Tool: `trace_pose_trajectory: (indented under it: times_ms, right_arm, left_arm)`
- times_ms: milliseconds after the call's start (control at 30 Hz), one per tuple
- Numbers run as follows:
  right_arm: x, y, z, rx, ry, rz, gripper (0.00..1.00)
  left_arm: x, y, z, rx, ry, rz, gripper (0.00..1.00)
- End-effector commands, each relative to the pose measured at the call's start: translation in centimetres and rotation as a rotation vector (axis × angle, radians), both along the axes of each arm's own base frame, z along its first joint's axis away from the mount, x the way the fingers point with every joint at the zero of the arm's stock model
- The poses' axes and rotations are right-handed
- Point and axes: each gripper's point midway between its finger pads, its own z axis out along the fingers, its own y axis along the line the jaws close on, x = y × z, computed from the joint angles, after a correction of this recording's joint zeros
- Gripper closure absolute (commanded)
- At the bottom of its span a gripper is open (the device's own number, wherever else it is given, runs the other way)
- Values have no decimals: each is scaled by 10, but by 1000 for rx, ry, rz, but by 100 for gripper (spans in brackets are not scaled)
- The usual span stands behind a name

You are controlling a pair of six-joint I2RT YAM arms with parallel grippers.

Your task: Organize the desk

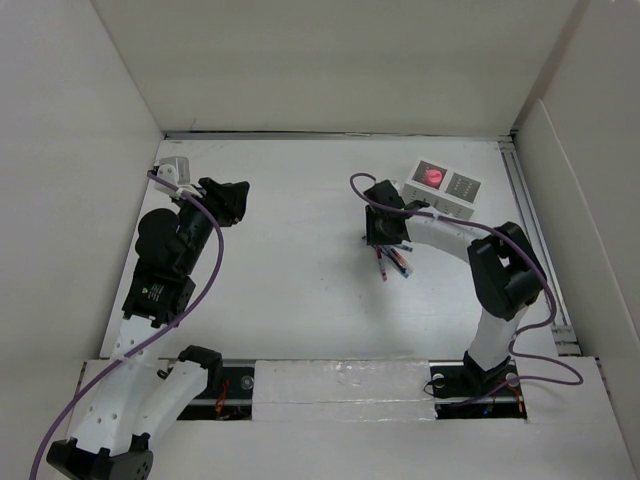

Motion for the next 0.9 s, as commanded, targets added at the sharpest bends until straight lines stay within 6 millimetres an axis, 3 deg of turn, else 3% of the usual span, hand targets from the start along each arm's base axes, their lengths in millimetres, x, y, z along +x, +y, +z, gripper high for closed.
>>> trace_pose_trajectory:
  times_ms: [0,467,867]
  right_arm:
    - [20,4,13,7,-61,-11,54]
    - [18,-1,11,-3,-65,-30,87]
    - [3,-7,53,48,-140,-55,94]
  left_arm:
    - [-3,-1,11,-4,-49,-16,63]
    - [-2,-3,9,-7,-44,-25,63]
    - [-2,-7,8,-8,-40,-42,63]
